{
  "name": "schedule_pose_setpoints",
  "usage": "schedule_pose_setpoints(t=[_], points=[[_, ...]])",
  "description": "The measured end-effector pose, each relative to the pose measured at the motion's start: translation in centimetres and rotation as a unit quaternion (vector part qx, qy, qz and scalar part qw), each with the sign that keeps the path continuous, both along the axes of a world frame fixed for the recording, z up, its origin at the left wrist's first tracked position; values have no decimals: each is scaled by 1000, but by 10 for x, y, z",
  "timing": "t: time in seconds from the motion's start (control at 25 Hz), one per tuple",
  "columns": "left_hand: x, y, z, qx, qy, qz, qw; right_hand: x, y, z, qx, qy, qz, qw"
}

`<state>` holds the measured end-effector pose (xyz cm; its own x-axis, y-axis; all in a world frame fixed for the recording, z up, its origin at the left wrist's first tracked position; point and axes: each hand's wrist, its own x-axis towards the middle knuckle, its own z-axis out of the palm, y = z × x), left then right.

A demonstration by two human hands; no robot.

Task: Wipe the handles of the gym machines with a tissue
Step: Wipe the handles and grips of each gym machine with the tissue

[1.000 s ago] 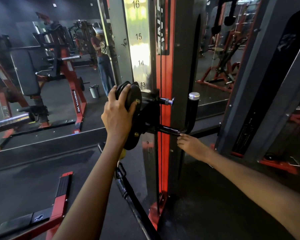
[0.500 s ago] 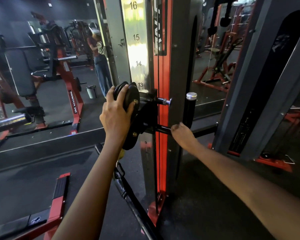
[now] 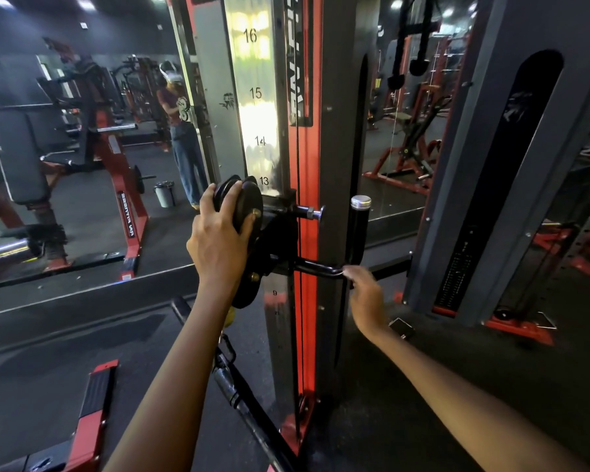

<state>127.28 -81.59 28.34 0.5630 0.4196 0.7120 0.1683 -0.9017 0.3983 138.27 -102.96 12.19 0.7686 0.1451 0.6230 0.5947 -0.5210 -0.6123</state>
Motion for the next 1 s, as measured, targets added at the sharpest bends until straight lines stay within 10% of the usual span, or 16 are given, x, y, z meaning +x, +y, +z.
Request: schedule_pose_setpoints(t=[0.16,0.44,1.0], points=[[1,-2,2,-1,-1,0,1000,30,0,98,273,133,-140,943],[1,0,-3,-3,-5,-8,1000,26,6,50,160,225,-72,958],[1,1,0,3,-11,-8,1000,38,18,83,261,181,-117,941]])
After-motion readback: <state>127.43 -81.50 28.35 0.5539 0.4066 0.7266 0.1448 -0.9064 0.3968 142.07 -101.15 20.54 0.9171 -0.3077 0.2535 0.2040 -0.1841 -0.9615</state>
